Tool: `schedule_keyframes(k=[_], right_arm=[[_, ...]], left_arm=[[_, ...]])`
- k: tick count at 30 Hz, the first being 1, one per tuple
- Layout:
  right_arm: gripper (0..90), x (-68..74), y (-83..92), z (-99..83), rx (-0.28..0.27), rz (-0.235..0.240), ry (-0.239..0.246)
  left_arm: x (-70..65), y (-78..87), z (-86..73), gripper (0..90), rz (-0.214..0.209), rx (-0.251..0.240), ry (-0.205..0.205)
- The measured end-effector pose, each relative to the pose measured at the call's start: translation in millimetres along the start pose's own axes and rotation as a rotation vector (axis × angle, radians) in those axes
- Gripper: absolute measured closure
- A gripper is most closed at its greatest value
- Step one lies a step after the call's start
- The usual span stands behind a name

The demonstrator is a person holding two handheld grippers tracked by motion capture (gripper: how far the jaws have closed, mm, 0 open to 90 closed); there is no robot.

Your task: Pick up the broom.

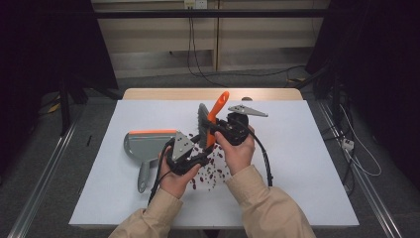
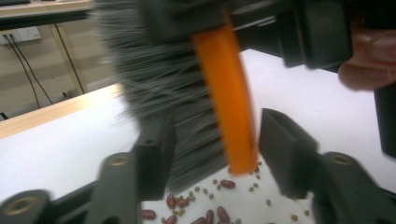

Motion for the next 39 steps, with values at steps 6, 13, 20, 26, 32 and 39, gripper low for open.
schedule_keyframes(k=[6,13,20,26,32,39], right_arm=[[69.7,-24.2,20.3,7.6,0.031,-0.031,0.049],[69.7,-53.0,45.0,11.5,0.068,-0.073,0.094],[69.7,-72.0,59.9,10.4,0.125,-0.112,0.129],[69.8,-85.1,70.9,8.1,0.170,-0.141,0.151],[69.8,-96.1,81.7,7.9,0.216,-0.175,0.151],[69.8,-109.4,85.8,1.5,0.289,-0.224,0.160]], left_arm=[[8.1,5.8,-1.0,24.4,-0.044,0.008,0.055],[19.5,14.8,-0.5,15.8,-0.080,0.001,0.070],[32.4,26.6,-1.9,10.2,-0.111,0.001,0.081],[43.3,41.2,-5.2,6.8,-0.124,-0.006,0.086],[57.5,55.7,-14.6,6.5,-0.102,0.002,0.093],[73.5,70.8,-25.5,6.5,-0.065,-0.001,0.099]])
Point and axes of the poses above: each handheld gripper's, and its own axes: y roughly backward along the jaws, z roughly out of its top, x roughly to its left, the point moved 4 cm from there along -y, roughly forward along the jaws, and after that the axes turned 6 degrees about -y, right-handed, at the moved point
